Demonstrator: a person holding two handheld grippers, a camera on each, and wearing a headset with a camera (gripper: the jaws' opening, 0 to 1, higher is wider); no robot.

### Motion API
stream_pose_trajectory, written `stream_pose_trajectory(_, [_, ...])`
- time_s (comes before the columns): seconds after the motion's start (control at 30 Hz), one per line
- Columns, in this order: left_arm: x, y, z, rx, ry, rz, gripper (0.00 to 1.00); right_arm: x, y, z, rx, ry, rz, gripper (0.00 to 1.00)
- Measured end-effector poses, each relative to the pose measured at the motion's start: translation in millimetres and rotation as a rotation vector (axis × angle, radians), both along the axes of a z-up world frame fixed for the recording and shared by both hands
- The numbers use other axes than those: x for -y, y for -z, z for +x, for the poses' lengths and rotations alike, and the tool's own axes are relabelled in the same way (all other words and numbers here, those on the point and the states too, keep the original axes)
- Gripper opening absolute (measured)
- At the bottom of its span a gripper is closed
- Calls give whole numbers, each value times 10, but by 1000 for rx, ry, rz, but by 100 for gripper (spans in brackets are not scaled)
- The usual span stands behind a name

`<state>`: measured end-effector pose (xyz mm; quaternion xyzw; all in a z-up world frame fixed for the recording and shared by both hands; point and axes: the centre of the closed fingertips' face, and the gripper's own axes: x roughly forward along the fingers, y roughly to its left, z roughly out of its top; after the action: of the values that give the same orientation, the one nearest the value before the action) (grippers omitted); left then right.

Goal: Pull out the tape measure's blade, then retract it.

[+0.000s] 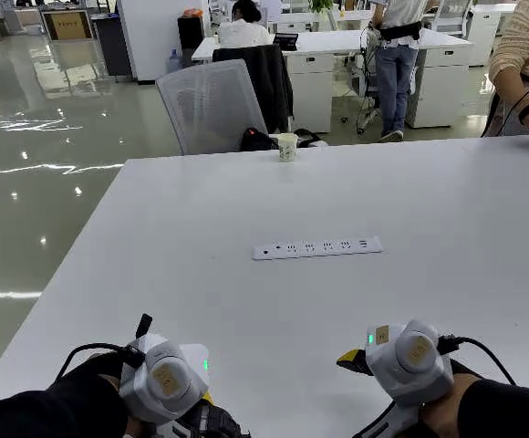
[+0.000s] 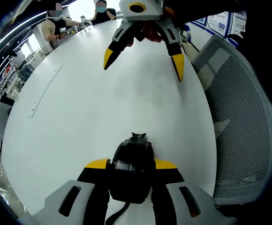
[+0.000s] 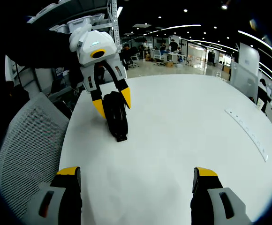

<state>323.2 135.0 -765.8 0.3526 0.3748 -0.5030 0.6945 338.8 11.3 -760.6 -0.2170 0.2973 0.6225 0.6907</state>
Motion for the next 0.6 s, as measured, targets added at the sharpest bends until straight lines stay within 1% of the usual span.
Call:
stream_pose_trajectory(0.1, [0,1,1,0,-4,-1,28,-33,39,-11,-1,-7,-11,99])
stream_pose_trajectory(0.3, [2,4,4,2,-9,-1,28,-163,63,-45,0,-23,-8,99])
stream_pose_trajectory(0.4, [3,8,12,-1,-11,-3,28,-227,92,-51,9,-40,-17,99])
stream_pose_trajectory(0.47, [4,12,12,-4,-10,-2,28,-266,127,-57,22,-58,-33,99])
stream_pose_trajectory(0.57, [5,14,11,-8,-10,-5,29,-332,151,-58,23,-67,-37,99])
stream_pose_trajectory(0.6, [5,15,12,-9,-10,-6,29,-347,149,-59,24,-72,-39,95])
